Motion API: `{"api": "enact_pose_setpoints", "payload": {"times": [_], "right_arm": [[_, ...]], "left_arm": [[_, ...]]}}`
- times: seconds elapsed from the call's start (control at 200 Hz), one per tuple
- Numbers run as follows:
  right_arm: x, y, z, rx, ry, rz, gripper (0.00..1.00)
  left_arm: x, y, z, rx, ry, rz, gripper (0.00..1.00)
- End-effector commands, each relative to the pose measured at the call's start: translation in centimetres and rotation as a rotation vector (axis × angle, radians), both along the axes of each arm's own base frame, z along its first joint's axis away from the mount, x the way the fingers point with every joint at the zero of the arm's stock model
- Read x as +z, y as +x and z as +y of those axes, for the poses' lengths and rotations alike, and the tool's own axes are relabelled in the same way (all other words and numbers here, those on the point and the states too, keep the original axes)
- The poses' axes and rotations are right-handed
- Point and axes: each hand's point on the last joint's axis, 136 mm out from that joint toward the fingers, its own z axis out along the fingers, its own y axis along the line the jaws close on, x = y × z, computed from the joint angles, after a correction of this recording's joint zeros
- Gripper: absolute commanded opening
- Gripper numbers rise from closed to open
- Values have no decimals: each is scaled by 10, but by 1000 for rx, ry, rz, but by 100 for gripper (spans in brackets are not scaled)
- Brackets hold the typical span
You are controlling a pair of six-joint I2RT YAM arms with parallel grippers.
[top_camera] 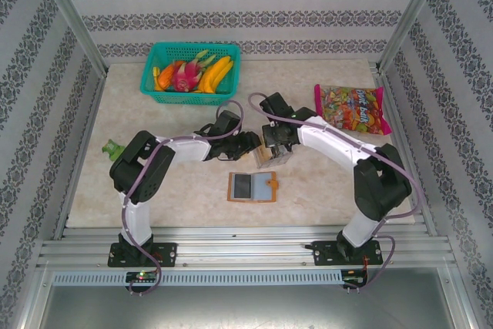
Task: Put the credit cards into the card holder
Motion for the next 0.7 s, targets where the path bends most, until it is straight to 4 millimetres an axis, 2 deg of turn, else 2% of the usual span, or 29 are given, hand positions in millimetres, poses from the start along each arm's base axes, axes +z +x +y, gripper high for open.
{"api": "enact_pose_setpoints", "payload": {"times": [0.0,0.22,0.46,0.694], "right_arm": [[25,-2,3,-41,151,-29,0],[49,-7,-1,-102,384,-52,0],[80,-10,-1,-158,721,-51,0],[102,-13,-2,-161,905,-42,0]], "left_arm": [[35,8,3,0,-32,-106,61],[74,4,-4,-31,-145,-194,66],[122,-2,-19,-93,-413,-278,69],[156,-2,-29,-143,-609,-318,65]]}}
